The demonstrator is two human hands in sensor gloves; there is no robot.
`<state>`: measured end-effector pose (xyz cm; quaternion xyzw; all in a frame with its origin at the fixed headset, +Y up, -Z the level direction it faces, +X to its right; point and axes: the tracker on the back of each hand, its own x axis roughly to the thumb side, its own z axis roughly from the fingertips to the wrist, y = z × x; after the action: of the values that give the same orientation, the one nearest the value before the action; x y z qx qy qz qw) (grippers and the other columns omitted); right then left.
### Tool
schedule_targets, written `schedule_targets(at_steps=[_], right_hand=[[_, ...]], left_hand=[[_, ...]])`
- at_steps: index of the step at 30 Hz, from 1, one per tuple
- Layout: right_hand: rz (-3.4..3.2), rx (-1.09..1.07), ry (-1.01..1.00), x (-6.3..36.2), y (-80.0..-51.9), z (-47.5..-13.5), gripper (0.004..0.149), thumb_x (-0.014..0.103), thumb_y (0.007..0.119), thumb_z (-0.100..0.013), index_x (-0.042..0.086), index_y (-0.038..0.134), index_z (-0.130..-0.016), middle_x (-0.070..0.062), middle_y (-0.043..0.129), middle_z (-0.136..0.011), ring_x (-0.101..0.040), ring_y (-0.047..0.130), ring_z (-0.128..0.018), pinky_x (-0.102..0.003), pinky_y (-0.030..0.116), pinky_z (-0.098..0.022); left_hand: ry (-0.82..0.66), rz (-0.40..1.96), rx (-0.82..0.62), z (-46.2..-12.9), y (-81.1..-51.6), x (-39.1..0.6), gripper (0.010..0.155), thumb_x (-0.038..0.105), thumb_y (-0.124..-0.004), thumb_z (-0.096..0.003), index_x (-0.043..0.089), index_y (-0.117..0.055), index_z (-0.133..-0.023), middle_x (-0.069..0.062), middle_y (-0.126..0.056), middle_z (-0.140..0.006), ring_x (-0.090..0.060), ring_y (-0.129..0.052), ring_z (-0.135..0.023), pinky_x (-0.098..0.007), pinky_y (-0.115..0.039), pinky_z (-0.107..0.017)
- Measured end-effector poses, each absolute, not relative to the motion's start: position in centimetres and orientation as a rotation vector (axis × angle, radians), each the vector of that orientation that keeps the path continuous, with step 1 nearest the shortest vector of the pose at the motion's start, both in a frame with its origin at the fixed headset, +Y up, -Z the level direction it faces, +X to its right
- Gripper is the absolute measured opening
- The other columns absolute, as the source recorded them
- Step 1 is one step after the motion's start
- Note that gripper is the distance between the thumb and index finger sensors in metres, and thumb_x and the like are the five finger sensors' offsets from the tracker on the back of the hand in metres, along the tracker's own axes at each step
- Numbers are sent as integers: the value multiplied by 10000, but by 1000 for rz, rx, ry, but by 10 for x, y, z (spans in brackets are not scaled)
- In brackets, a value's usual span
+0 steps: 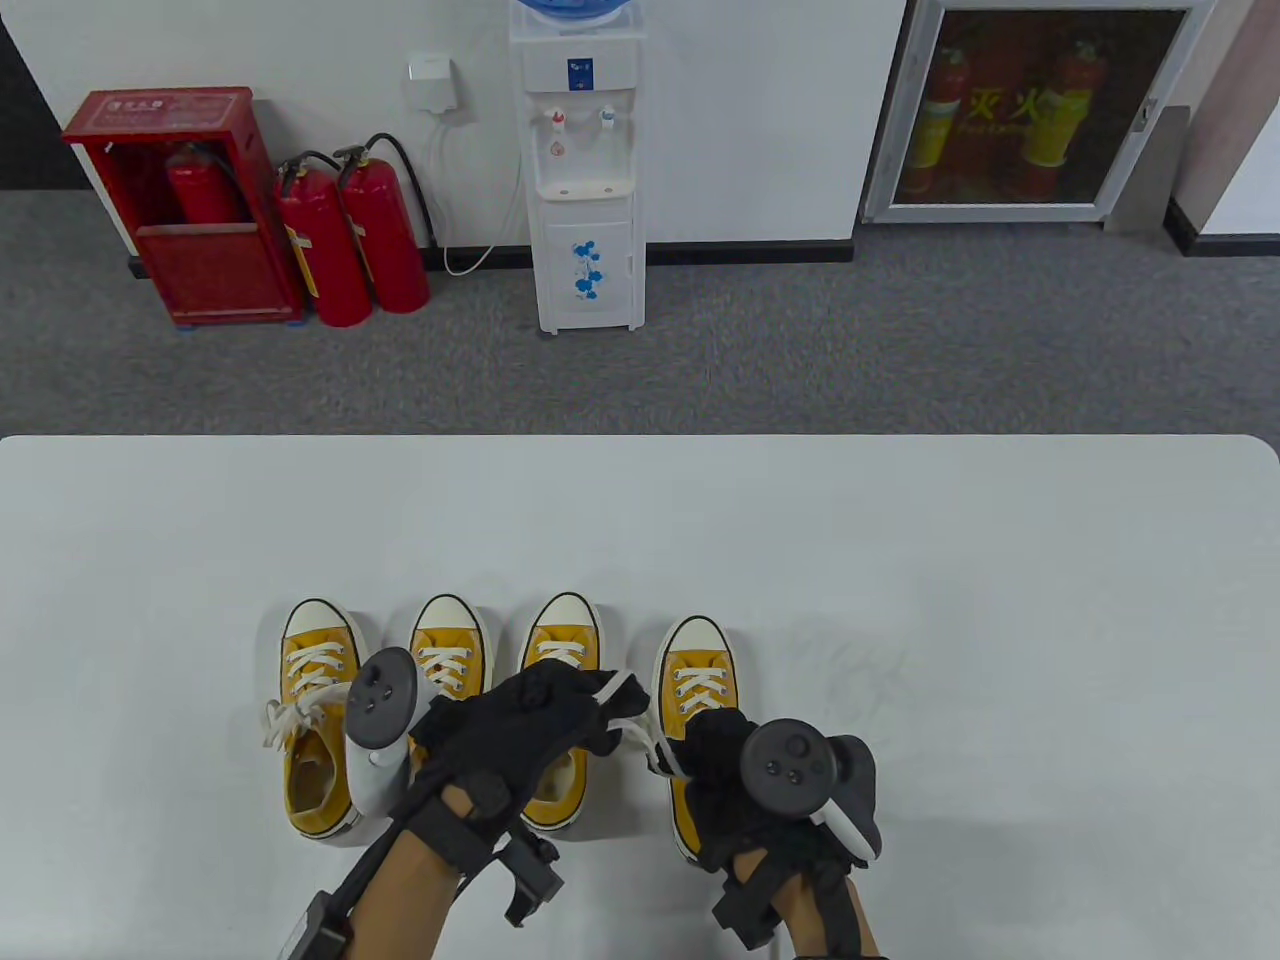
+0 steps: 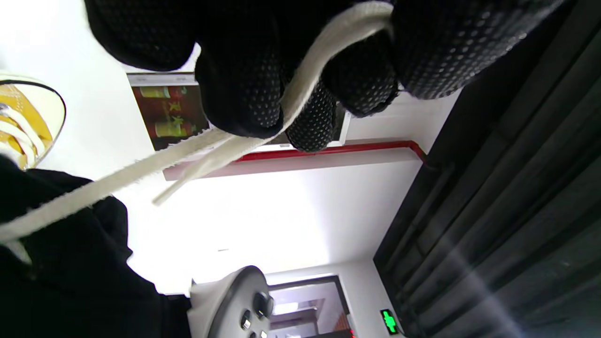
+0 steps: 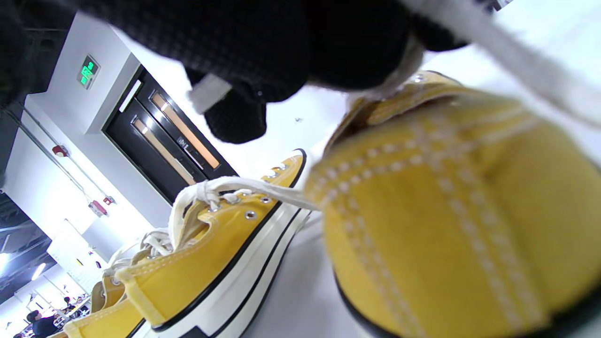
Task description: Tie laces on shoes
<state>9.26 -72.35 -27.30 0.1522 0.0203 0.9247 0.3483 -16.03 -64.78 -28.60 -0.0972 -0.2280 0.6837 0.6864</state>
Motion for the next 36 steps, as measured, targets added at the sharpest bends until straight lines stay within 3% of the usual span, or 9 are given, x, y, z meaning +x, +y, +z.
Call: schedule_targets(at_steps=[7, 18, 25, 36], right_hand=[[2304, 411, 81, 99, -722, -271, 428, 117, 802, -404, 272, 985, -758, -37, 684, -963, -201, 805, -604, -518, 639, -541], [2031, 367, 149, 119, -728, -275, 406, 97, 797, -390, 288, 1047, -647, -18, 752, -931, -202, 805, -628, -541, 608, -579], [1852, 315, 182, 131, -735, -279, 403, 102, 796, -395, 287, 1042, -654, -24, 739, -939, -202, 807, -628, -532, 616, -568], [1612, 254, 166, 140, -745, -281, 435, 140, 800, -415, 311, 968, -778, -14, 618, -1078, -205, 829, -646, -522, 640, -563]], left_hand=[[-455, 1399, -245, -301, -664, -148, 364, 515, -814, -499, 281, -847, -775, 53, -859, -1067, -296, -970, -749, -576, -726, -611], [-321, 1264, -321, -319, -709, -141, 365, 516, -807, -502, 257, -852, -756, 5, -900, -1038, -298, -989, -699, -572, -744, -589], [-325, 1243, -395, -317, -729, -129, 383, 517, -765, -514, 256, -838, -784, -25, -914, -1025, -298, -993, -704, -571, -752, -582], [-320, 1233, -443, -309, -746, -121, 390, 504, -751, -515, 240, -834, -789, -65, -889, -1037, -316, -985, -736, -588, -749, -596]])
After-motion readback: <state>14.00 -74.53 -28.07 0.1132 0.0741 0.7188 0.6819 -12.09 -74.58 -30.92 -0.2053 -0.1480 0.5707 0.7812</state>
